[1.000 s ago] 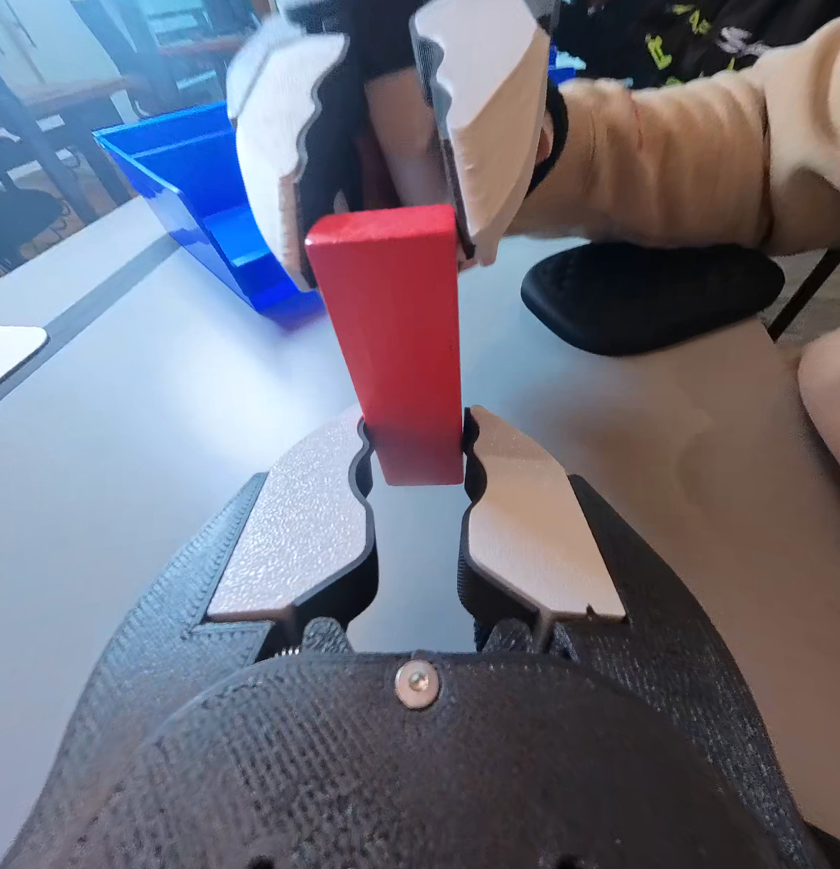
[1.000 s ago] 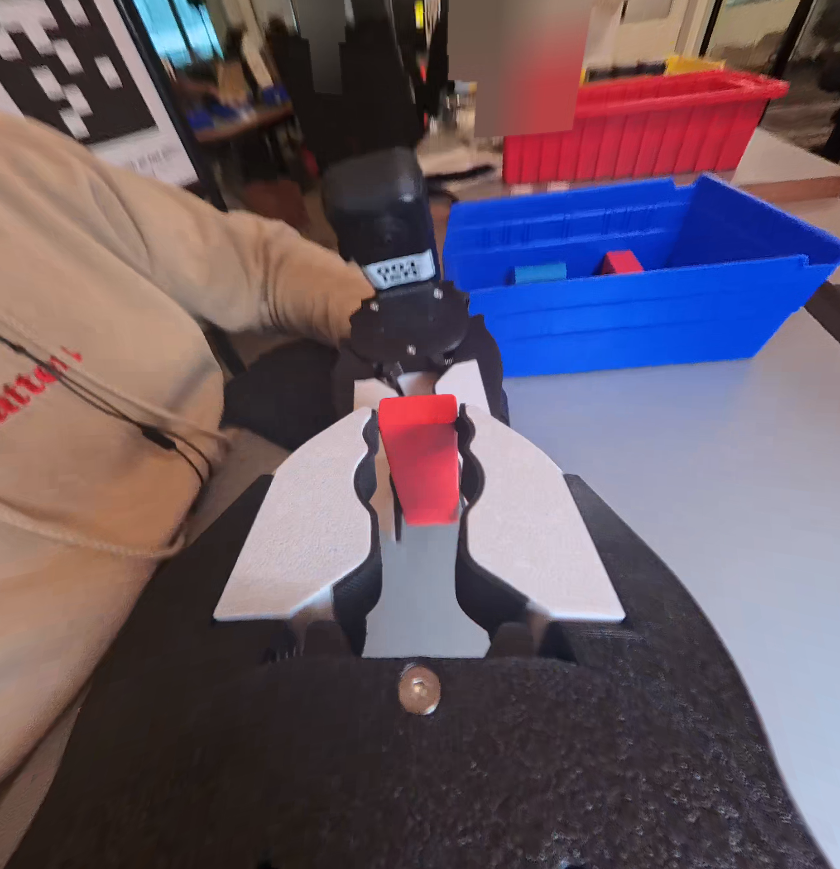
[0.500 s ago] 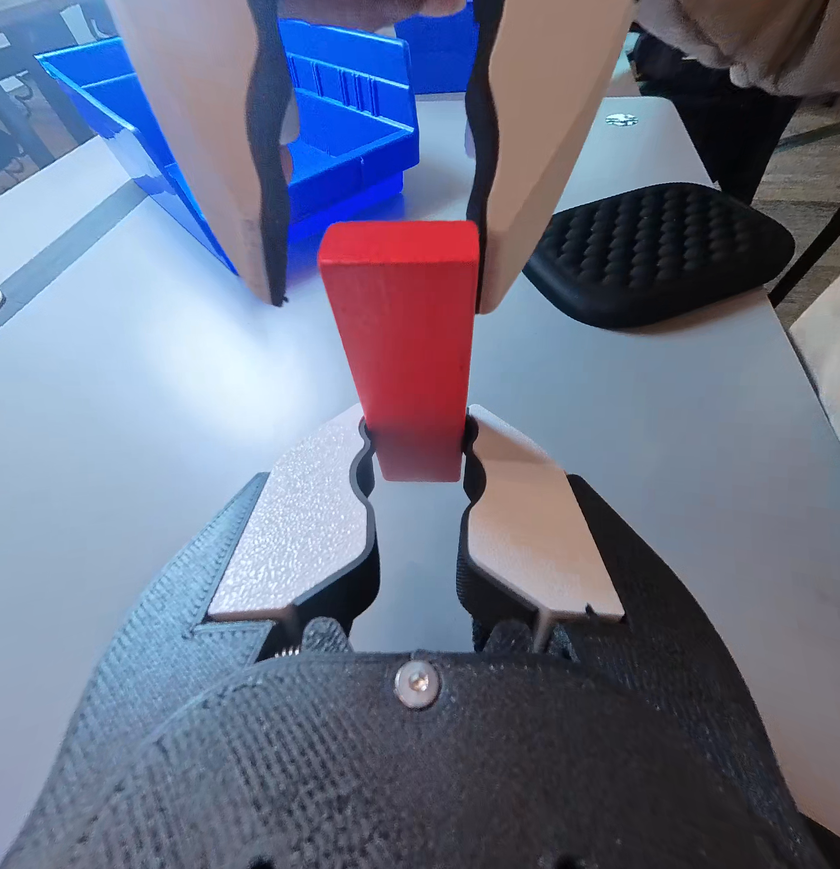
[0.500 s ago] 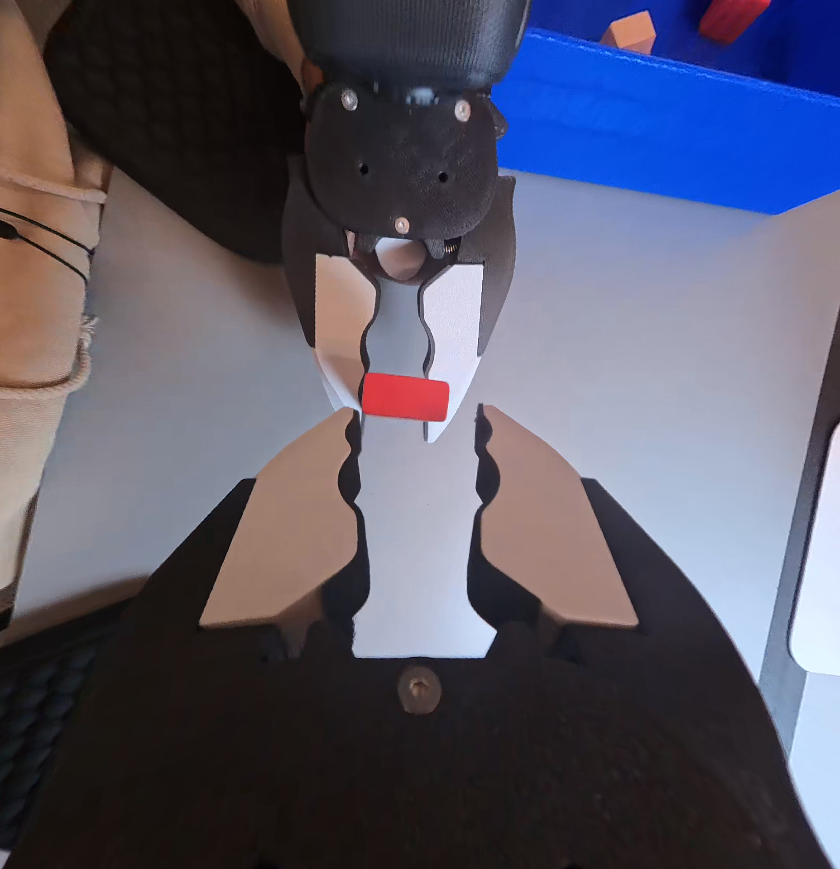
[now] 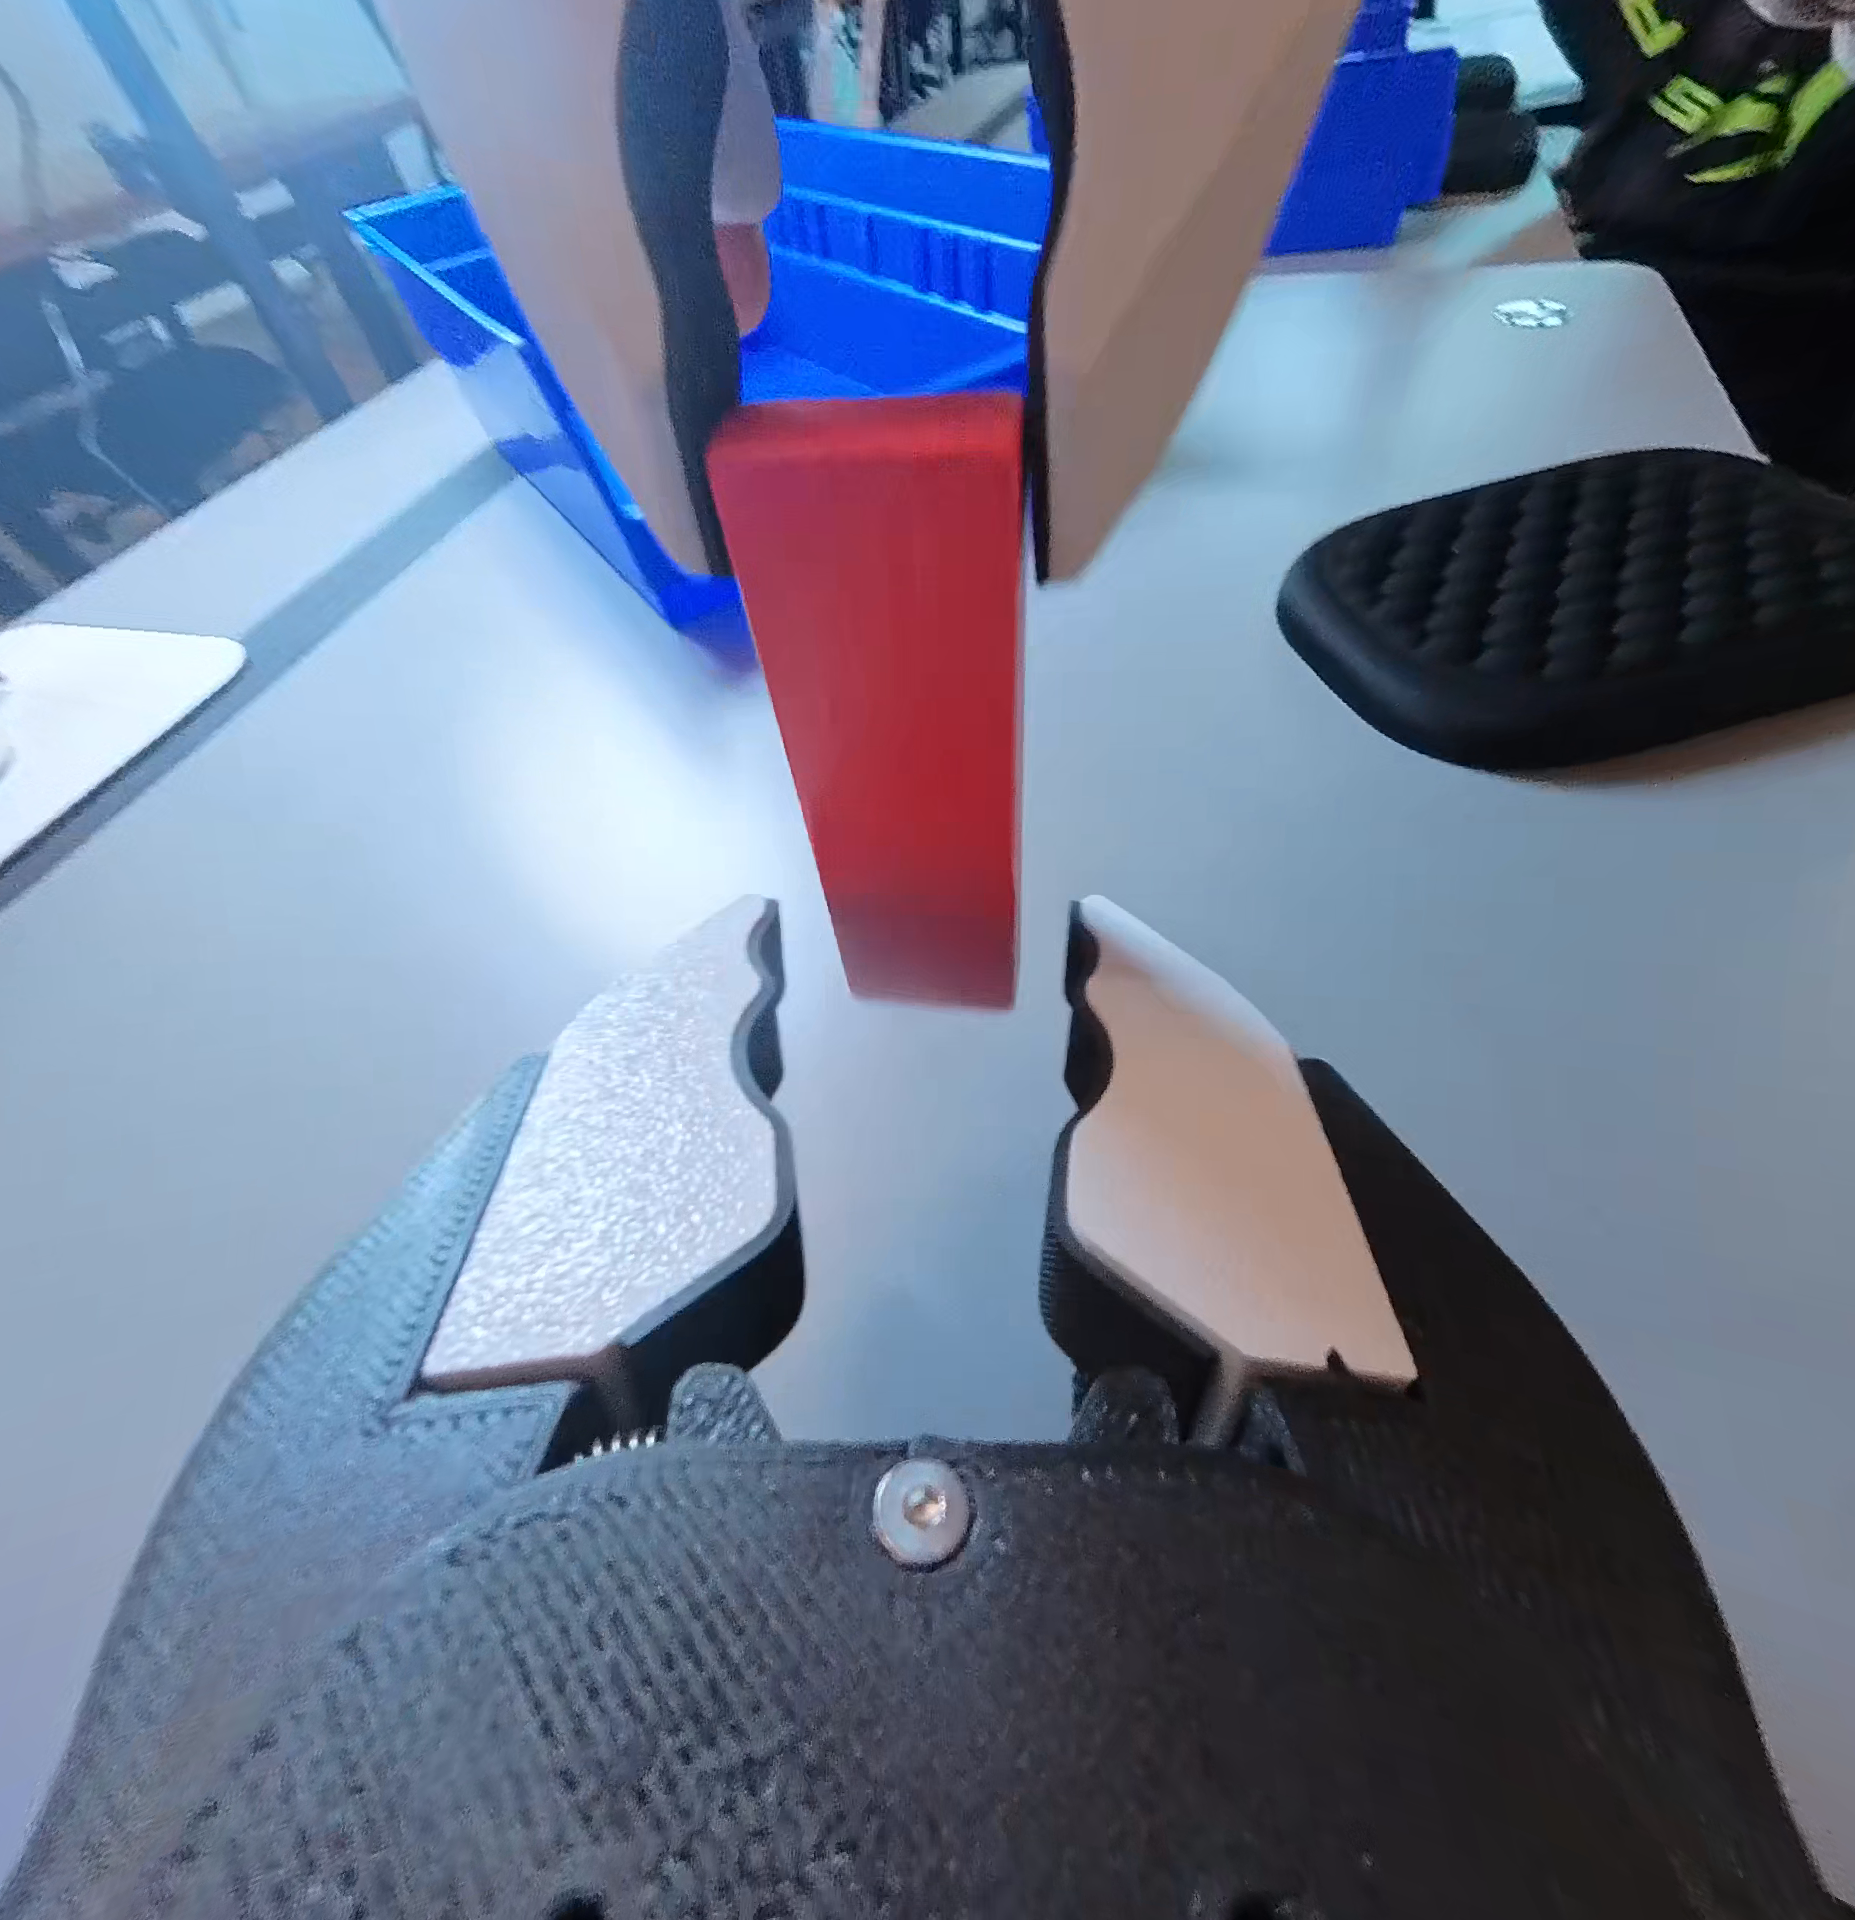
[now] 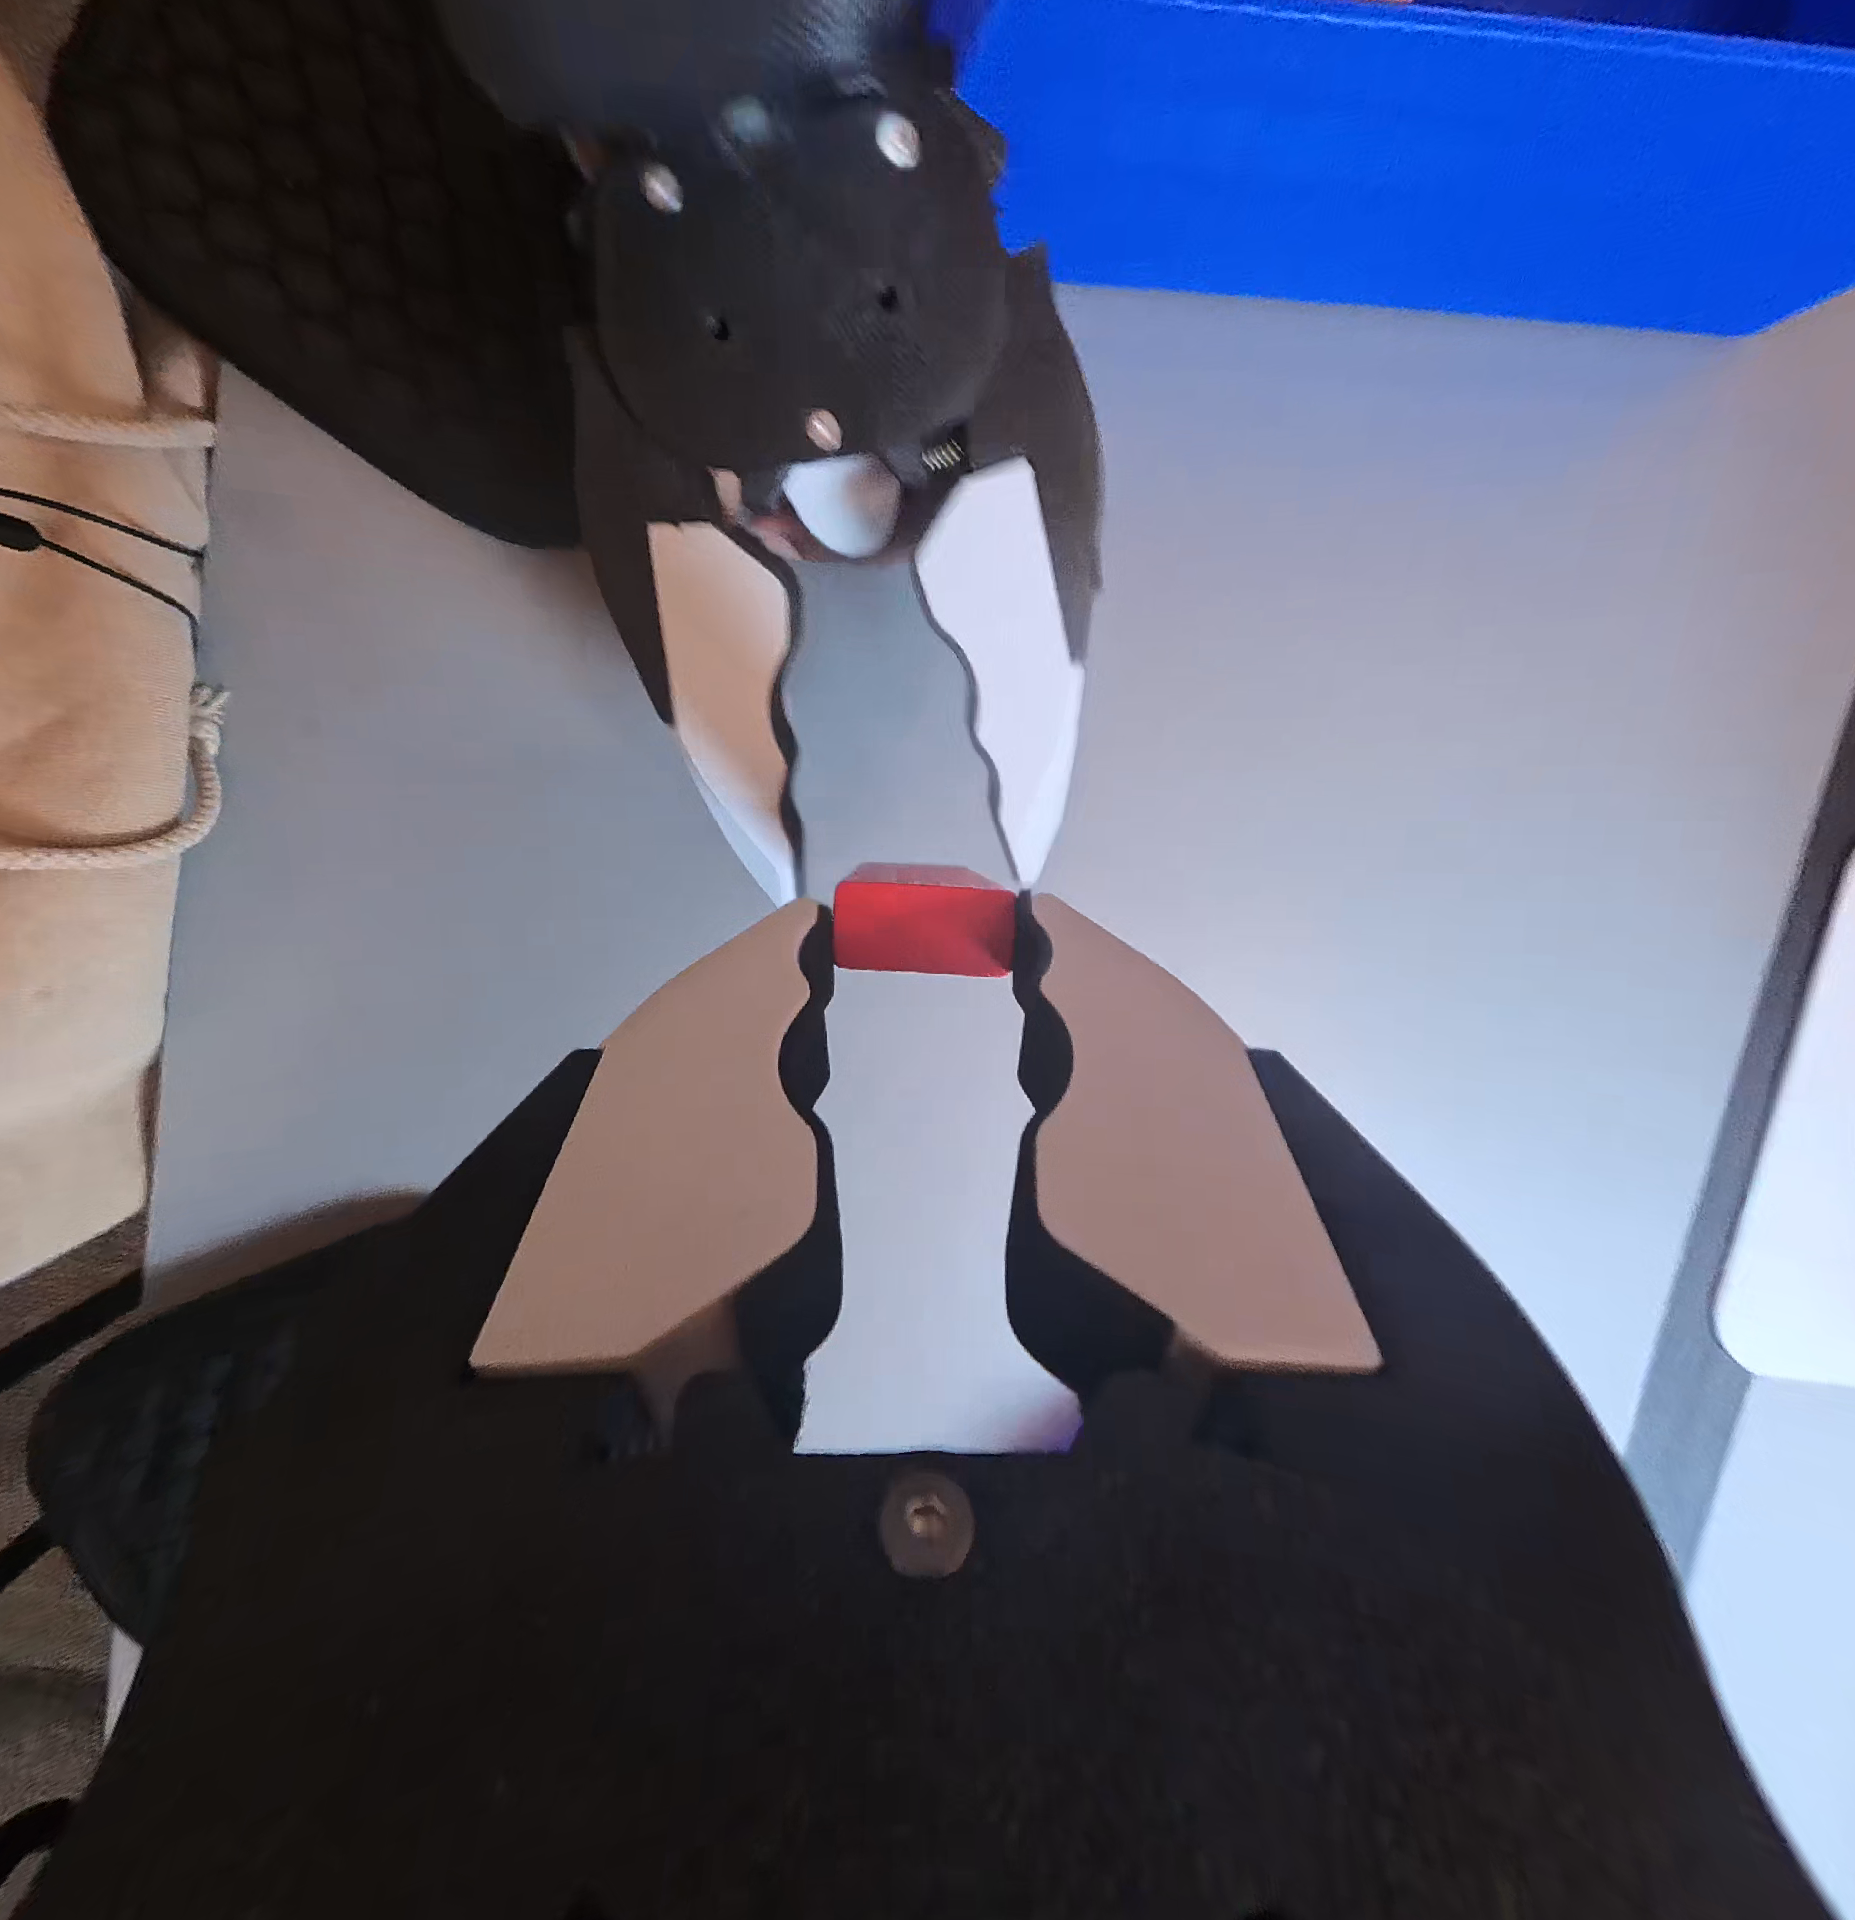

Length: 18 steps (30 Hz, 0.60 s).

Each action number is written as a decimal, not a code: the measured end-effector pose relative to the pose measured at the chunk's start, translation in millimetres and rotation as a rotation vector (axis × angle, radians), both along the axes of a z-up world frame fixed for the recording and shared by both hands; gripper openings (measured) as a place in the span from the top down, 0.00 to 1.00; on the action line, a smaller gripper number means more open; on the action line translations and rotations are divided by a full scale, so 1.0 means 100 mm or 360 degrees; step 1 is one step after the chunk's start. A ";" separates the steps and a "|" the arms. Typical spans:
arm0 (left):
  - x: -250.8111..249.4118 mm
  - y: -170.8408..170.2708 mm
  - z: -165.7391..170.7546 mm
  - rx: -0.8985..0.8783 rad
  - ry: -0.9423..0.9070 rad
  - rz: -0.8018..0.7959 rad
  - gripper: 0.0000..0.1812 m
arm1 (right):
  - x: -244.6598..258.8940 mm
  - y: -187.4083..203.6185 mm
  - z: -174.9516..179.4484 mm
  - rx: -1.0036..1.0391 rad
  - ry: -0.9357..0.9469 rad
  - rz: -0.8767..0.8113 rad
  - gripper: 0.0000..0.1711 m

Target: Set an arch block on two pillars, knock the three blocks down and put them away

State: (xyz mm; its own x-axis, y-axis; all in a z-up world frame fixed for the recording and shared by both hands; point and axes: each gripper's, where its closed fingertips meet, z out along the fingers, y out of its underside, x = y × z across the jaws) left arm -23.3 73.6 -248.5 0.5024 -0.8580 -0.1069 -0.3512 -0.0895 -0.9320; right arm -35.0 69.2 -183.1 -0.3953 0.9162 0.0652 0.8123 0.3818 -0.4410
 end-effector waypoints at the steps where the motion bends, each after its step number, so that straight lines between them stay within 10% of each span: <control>1: -0.03 0.01 0.03 0.0014 -0.0022 0.0024 0.69 | 0.03 0.09 0.04 0.0023 -0.0001 -0.0019 0.81; 18: -0.27 -0.23 0.25 0.0040 -0.0268 0.0139 0.75 | 0.53 1.01 -0.53 0.0002 -0.0141 -0.0303 0.81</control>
State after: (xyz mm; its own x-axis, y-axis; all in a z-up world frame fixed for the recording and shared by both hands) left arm -50.3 50.7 -223.8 0.5876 -0.8083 -0.0358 -0.1817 -0.0888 -0.9793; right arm 17.6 169.9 -236.2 -0.2192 0.9749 0.0392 0.9053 0.2182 -0.3645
